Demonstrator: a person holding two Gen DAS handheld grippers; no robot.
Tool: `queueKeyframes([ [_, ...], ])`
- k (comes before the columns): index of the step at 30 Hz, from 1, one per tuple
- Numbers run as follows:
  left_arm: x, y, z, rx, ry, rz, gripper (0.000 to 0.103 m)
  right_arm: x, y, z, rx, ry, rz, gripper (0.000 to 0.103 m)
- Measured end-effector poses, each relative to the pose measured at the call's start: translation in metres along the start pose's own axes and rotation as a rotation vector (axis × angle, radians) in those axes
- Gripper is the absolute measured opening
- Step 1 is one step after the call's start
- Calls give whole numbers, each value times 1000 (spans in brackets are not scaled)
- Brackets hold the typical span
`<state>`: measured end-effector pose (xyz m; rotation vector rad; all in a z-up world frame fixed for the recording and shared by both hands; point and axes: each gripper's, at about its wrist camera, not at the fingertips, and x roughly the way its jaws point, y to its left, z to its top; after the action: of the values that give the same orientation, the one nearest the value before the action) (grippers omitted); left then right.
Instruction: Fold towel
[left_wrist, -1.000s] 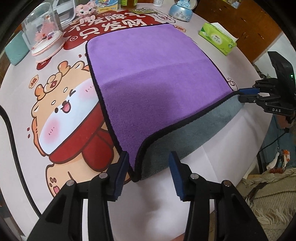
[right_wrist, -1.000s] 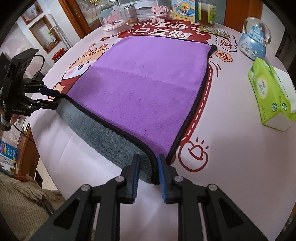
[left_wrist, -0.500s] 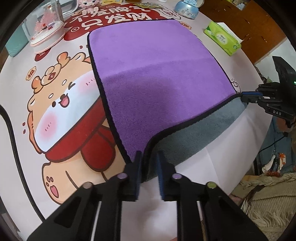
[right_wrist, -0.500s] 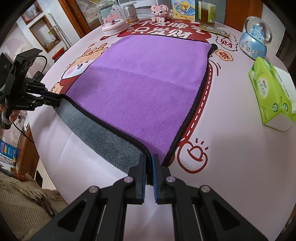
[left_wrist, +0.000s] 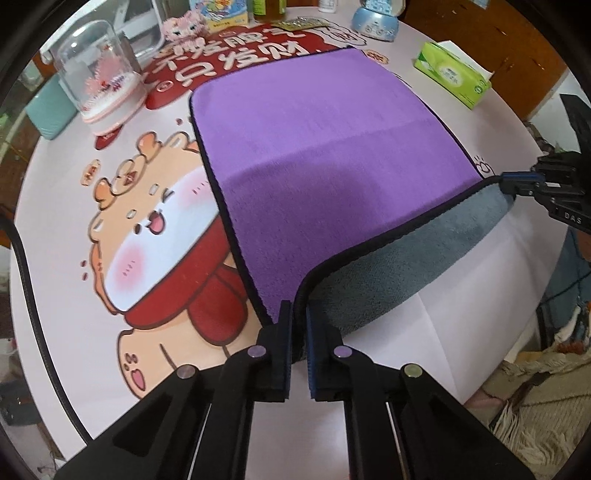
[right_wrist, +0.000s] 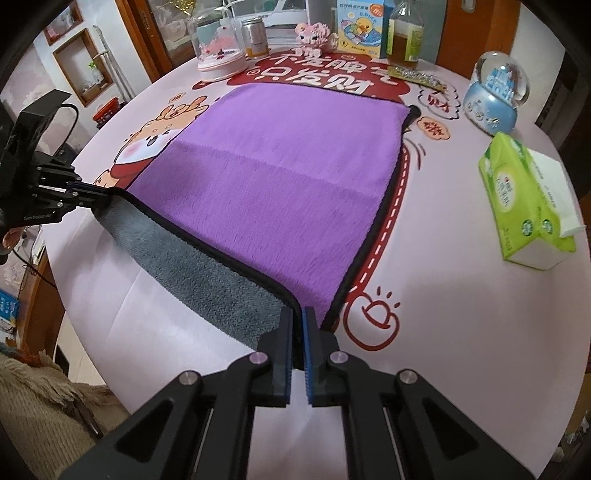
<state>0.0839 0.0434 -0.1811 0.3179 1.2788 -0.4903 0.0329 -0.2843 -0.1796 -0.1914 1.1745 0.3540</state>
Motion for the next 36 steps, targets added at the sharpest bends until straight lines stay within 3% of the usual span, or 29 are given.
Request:
queueKeyframes([
  [10,-23,-9,15,-81,-33,134,5,-32,6,27,7,-85,-81,4],
  [16,-37,-1,39,-186,-63,208,5,-44,-2,54,-8,-137,-118,4],
  [21,-46,2,62,-209,-102,261,5,-44,-11,78,-7,-153,-146,4],
  [36,-14,50,155,-252,-142,268,5,-9,-54,161,81,-127,-234,4],
])
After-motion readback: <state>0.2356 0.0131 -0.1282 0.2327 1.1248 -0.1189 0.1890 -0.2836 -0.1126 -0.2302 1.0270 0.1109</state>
